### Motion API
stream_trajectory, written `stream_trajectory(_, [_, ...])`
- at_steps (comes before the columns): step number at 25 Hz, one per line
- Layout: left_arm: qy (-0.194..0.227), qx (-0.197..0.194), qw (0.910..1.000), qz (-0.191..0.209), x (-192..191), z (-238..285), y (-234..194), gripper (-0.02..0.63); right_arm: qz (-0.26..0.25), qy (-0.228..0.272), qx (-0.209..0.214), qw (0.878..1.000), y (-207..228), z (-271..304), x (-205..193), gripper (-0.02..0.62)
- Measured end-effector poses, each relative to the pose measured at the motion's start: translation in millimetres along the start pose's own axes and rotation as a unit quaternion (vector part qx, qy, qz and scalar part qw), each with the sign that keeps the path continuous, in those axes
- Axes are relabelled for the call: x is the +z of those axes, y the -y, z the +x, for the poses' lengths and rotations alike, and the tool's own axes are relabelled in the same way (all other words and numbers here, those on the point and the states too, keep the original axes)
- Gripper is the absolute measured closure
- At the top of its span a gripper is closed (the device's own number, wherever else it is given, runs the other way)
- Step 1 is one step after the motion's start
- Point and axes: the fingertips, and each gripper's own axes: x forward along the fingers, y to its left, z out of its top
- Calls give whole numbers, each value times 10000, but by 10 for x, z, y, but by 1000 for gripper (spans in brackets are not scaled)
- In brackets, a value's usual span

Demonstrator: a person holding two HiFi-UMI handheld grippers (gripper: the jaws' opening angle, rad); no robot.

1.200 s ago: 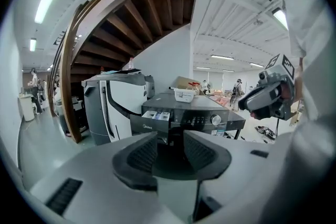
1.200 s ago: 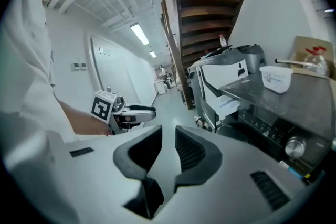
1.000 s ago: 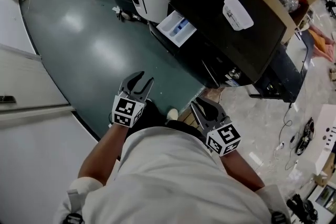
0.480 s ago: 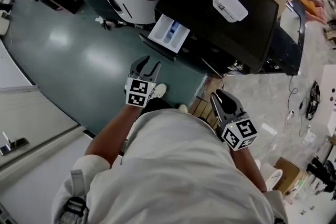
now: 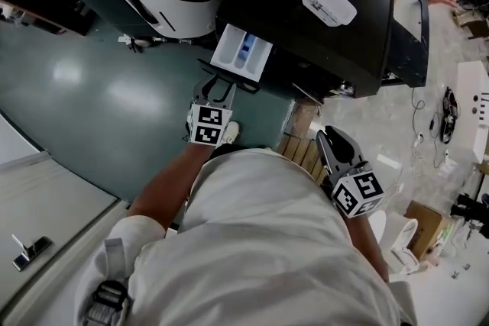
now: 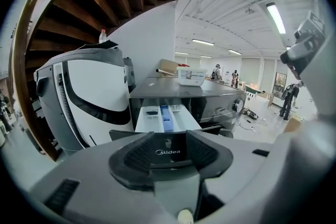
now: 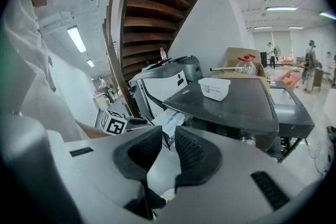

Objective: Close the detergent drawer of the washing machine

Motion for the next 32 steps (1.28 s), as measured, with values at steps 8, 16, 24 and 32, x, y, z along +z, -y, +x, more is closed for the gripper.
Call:
stream_trajectory(8, [-97,-76,9998,161,-55,128,-87,425,141,-45,-360,9992,-38,44,-23,535])
stream_trajectory(16, [-113,-191,9997,132,-56,148,-111,439,250,-64,-592,9979,-71,68,-31,535])
stream_trajectory(24, [-85,-251,9995,163,-23,198,-143,439,329,-45,-744,9967,-102,85,-14,535])
stream_trajectory(32, [-61,-320,9993,203,-2,234,-164,445,363,-31,-914,9951,-82,28,-31,535])
